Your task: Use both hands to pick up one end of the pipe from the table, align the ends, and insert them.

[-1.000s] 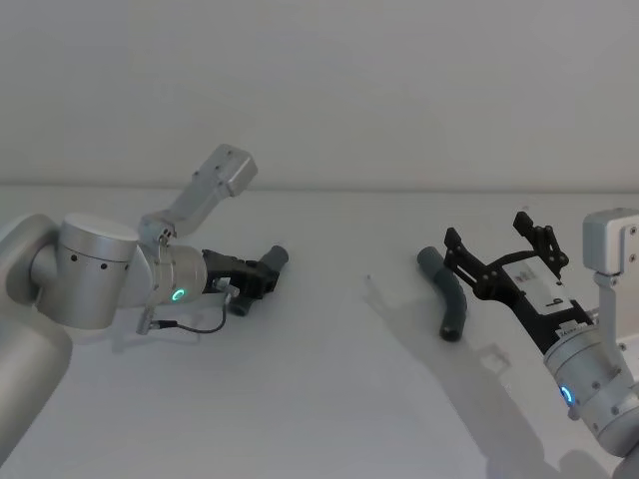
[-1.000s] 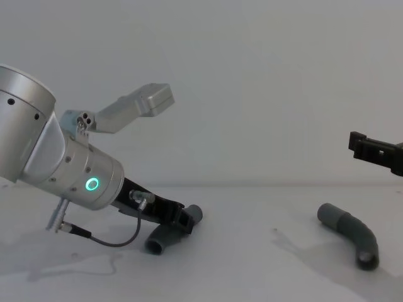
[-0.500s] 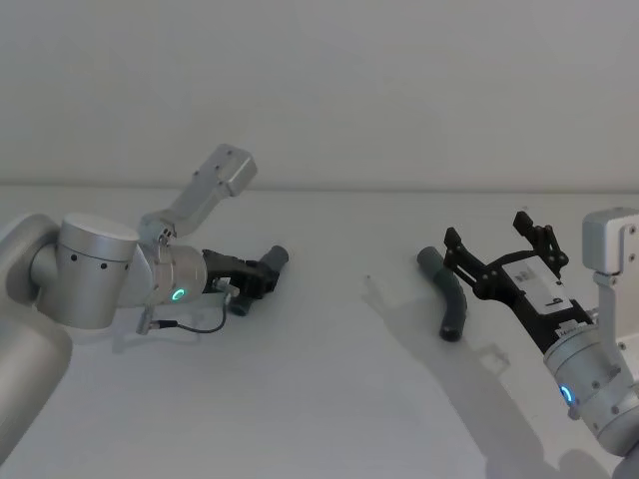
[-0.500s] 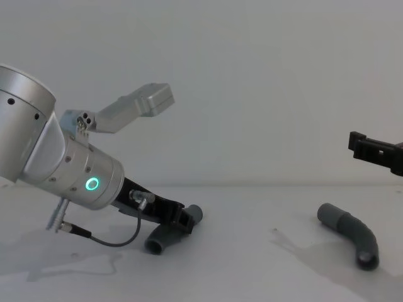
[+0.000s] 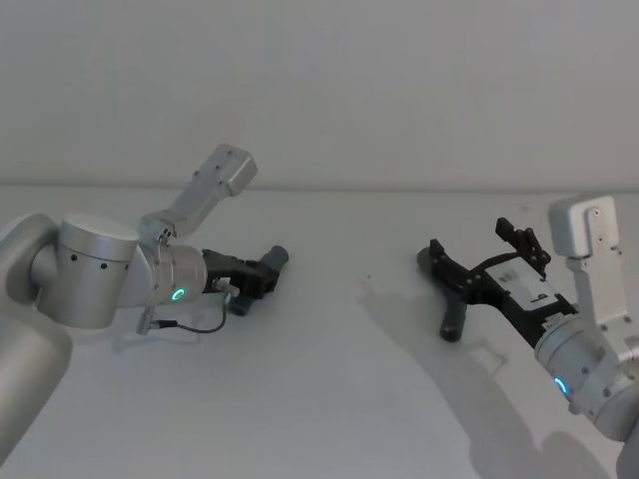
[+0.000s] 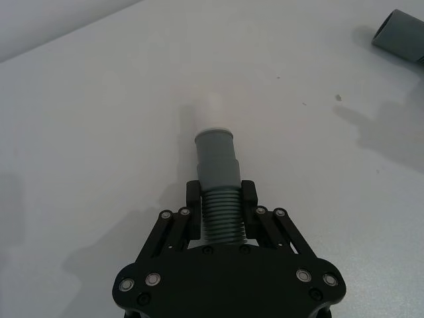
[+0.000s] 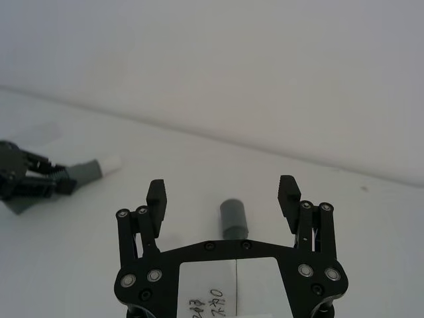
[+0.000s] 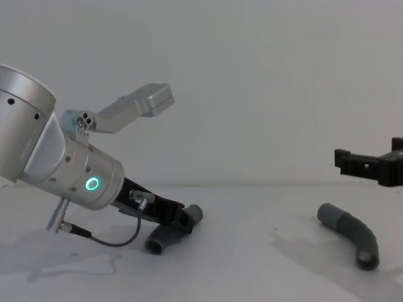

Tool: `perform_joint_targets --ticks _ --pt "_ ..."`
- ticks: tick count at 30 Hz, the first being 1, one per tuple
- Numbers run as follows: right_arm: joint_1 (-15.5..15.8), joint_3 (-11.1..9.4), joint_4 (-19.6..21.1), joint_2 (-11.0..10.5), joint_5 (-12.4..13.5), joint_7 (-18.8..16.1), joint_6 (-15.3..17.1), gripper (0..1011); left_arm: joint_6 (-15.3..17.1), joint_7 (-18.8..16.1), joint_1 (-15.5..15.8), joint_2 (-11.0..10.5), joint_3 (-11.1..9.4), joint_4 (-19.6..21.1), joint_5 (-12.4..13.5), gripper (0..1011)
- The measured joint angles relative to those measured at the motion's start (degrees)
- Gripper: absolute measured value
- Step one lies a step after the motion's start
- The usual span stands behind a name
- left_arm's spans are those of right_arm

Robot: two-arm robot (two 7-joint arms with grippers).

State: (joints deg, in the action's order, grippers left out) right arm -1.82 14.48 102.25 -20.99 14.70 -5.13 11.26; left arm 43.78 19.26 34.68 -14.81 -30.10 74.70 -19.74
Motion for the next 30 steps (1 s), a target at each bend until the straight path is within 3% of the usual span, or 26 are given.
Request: perform_joint_targets --ticks 8,14,30 --pt "-2.54 0.65 -0.44 -0.98 -0.13 -1.61 8.07 1001 0.00 0.00 0.00 0.00 0.00 0.00 0.00 343" --pt "-4.43 0.64 -1.74 -1.14 0.40 -2.90 11.95 1001 0.00 0.00 0.00 0.00 0.00 0.00 0.00 343" --pt "-8.49 0.29 -6.03 -0.63 2.03 -6.28 17.29 1001 0.00 0.00 0.00 0.00 0.00 0.00 0.00 343"
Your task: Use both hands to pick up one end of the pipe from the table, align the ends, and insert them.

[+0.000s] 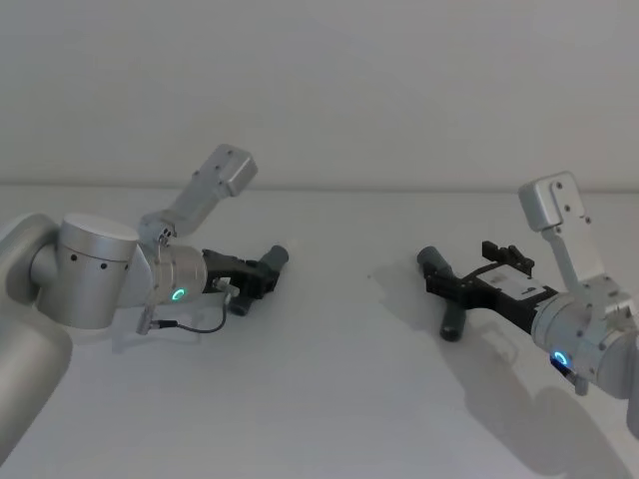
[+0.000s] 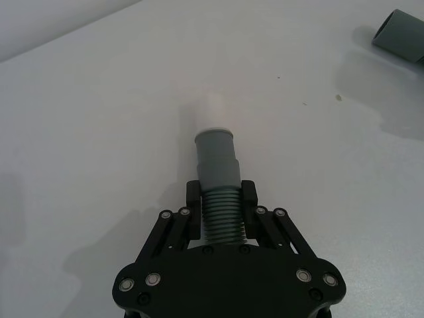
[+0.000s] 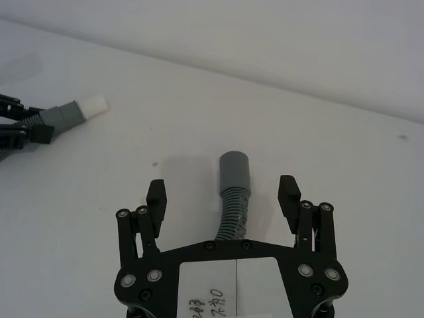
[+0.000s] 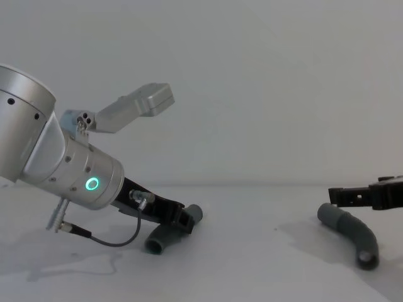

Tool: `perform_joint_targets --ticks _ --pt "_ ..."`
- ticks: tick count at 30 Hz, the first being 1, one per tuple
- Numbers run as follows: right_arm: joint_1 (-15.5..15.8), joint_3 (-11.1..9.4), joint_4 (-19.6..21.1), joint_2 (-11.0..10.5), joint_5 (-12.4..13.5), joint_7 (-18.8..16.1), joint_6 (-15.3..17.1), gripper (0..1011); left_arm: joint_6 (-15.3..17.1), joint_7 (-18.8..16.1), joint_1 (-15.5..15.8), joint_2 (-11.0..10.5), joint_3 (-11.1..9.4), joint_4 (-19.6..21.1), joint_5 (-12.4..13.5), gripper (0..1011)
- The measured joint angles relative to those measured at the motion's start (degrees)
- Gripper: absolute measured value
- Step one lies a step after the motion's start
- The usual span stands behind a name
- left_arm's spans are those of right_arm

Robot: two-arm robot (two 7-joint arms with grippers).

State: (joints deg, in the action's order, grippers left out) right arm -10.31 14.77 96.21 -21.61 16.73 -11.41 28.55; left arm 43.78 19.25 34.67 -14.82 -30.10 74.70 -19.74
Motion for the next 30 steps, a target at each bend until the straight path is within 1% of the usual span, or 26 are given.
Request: perform_joint_targets --ticks 10,30 --pt "-2.14 0.34 -3.14 0.55 0.72 -2.25 1.63 1001 0.00 0.00 0.00 0.01 0.00 0.00 0.00 343" --pt "-4.81 1.48 -8.88 1.44 1.65 -4.00 2.05 1001 0.00 0.00 0.00 0.00 0.00 0.00 0.00 343"
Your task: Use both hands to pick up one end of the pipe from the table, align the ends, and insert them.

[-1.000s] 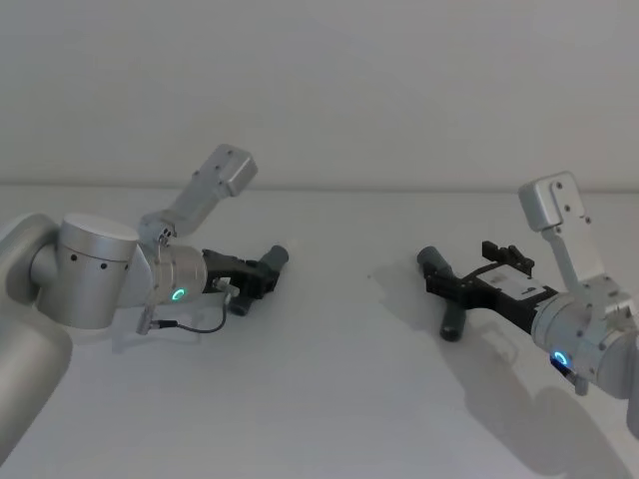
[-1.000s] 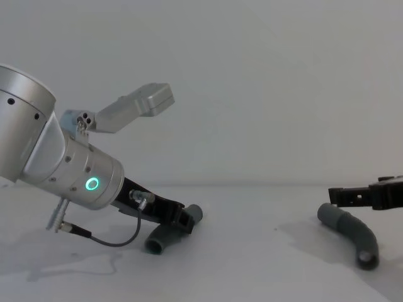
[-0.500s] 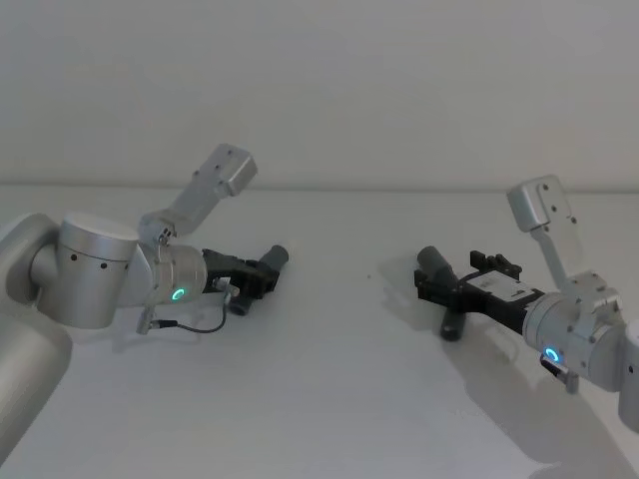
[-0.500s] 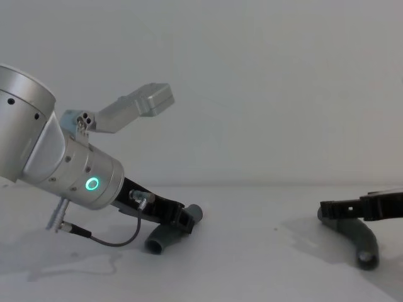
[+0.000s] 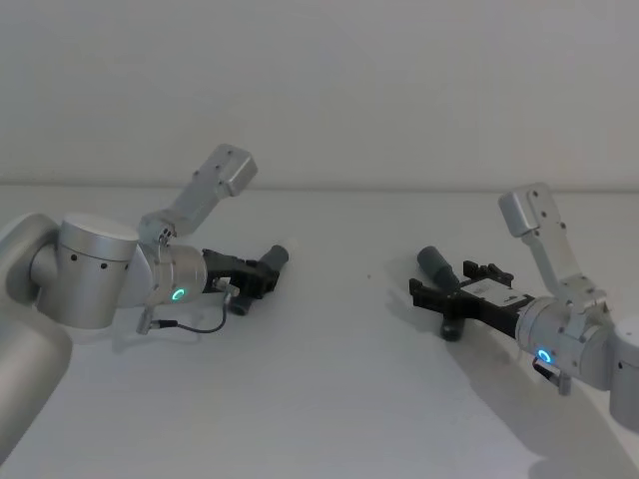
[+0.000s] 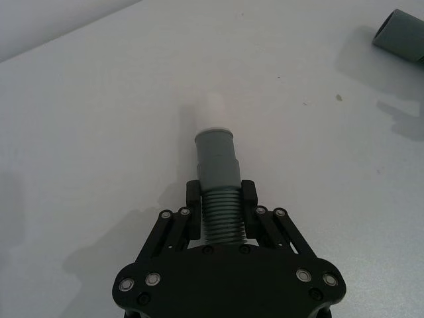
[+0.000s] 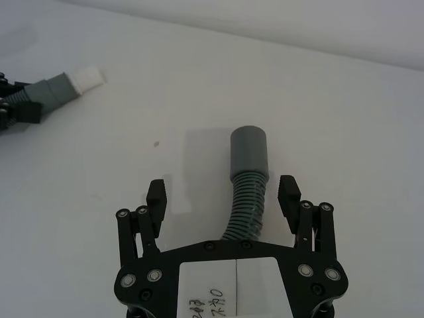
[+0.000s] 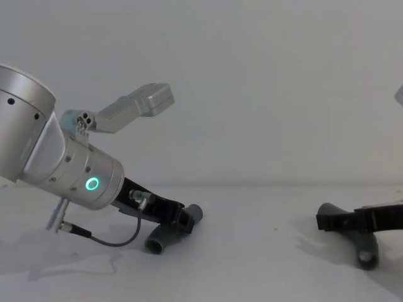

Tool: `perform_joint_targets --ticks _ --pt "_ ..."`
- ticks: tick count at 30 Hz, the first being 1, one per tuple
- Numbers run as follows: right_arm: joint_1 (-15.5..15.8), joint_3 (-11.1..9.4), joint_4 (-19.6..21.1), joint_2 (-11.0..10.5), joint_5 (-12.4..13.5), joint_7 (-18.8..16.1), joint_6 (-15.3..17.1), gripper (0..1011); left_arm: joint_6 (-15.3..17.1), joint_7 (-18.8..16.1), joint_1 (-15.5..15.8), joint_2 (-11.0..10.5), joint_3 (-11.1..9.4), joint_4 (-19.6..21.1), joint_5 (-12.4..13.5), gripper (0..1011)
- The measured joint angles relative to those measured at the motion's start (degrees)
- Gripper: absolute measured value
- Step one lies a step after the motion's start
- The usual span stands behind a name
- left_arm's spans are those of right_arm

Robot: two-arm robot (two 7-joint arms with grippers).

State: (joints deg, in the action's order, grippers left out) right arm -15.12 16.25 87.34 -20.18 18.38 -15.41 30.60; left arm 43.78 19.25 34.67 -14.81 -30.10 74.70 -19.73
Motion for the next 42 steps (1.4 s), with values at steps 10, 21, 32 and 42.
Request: perform_joint_targets --ticks 10,21,32,42 --pt "-1.21 0.37 -2.36 0.34 0.04 -0.36 -0.05 1001 0.00 0.00 0.00 0.00 0.00 0.00 0.00 343" --pt "-1.67 0.53 -3.62 0.39 0.13 -0.57 0.15 1001 0.00 0.00 0.00 0.00 0.00 0.00 0.00 343" --pt "-1.78 0.60 -4.11 0.34 0.21 -0.73 0.18 911 0.00 0.00 0.00 0.00 0.00 0.00 0.00 343" --pt "-1.84 0.61 -4.27 0.32 0.22 -0.77 0.21 667 0.00 0.00 0.00 0.00 0.00 0.00 0.00 343"
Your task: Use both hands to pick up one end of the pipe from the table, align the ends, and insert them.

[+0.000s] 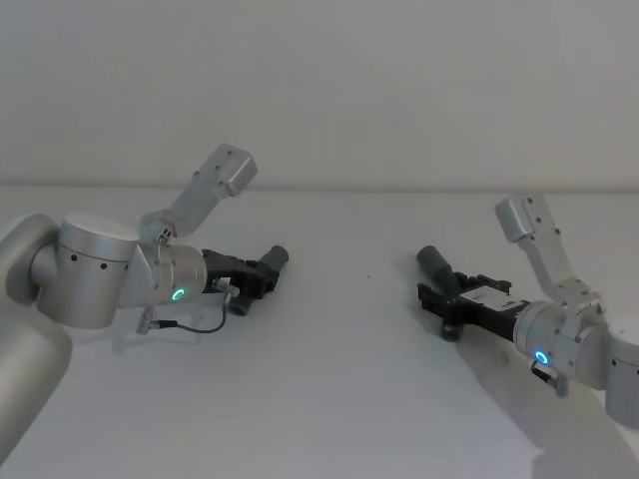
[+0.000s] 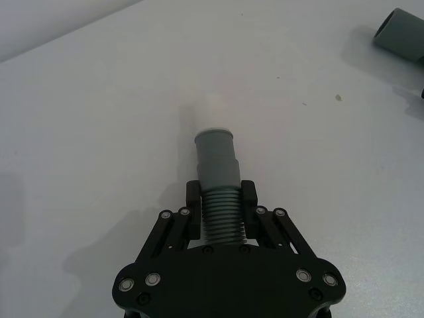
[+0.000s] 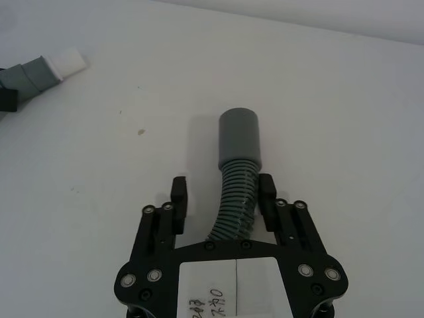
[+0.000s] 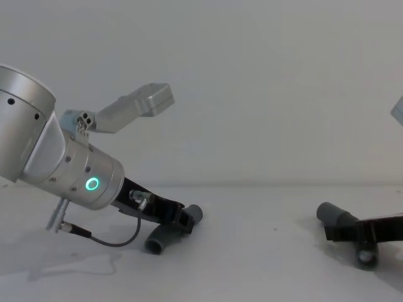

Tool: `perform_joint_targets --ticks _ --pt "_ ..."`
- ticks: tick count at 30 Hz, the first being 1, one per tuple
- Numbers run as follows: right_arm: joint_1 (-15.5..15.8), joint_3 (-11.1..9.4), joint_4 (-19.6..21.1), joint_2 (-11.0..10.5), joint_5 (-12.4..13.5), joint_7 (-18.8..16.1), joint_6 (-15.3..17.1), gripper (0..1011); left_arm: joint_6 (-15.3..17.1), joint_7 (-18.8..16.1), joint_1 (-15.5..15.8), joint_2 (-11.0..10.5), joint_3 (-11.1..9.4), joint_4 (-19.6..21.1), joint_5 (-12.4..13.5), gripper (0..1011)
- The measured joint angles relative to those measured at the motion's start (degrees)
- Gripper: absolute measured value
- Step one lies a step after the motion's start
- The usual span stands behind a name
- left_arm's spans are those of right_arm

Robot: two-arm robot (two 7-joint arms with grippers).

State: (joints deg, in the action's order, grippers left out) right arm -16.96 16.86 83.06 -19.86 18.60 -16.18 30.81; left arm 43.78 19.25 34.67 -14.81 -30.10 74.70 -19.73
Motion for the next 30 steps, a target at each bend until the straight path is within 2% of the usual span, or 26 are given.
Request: perform_joint_targets --ticks 1,3,6,7,8,12,25,30 --pt "0.00 0.00 -0.02 0.00 0.00 0.00 0.00 608 0.00 0.00 0.00 0.00 0.00 0.00 0.00 343" --pt "-0.01 0.00 -0.04 0.00 0.00 0.00 0.02 572 0.00 0.00 0.00 0.00 0.00 0.00 0.00 343" --pt "-0.01 0.00 -0.06 0.00 0.00 0.00 0.03 443 0.00 0.00 0.00 0.00 0.00 0.00 0.00 343" --pt "-0.01 0.00 -0.07 0.00 0.00 0.00 0.04 443 0.00 0.00 0.00 0.00 0.00 0.00 0.00 343" --pt "-0.01 0.00 -0.07 0.00 0.00 0.00 0.04 382 0.00 0.00 0.00 0.00 0.00 0.00 0.00 343" --pt "-0.01 0.00 -0.09 0.00 0.00 0.00 0.06 292 0.00 0.00 0.00 0.00 0.00 0.00 0.00 343" --pt "0.17 -0.03 0.09 -0.06 -0.05 0.02 -0.04 283 0.00 0.00 0.00 0.00 0.00 0.00 0.00 343" --pt "0.87 -0.15 1.19 -0.25 -0.14 0.08 -1.32 283 -0.19 0.30 0.02 -0.07 -0.15 0.04 0.15 343"
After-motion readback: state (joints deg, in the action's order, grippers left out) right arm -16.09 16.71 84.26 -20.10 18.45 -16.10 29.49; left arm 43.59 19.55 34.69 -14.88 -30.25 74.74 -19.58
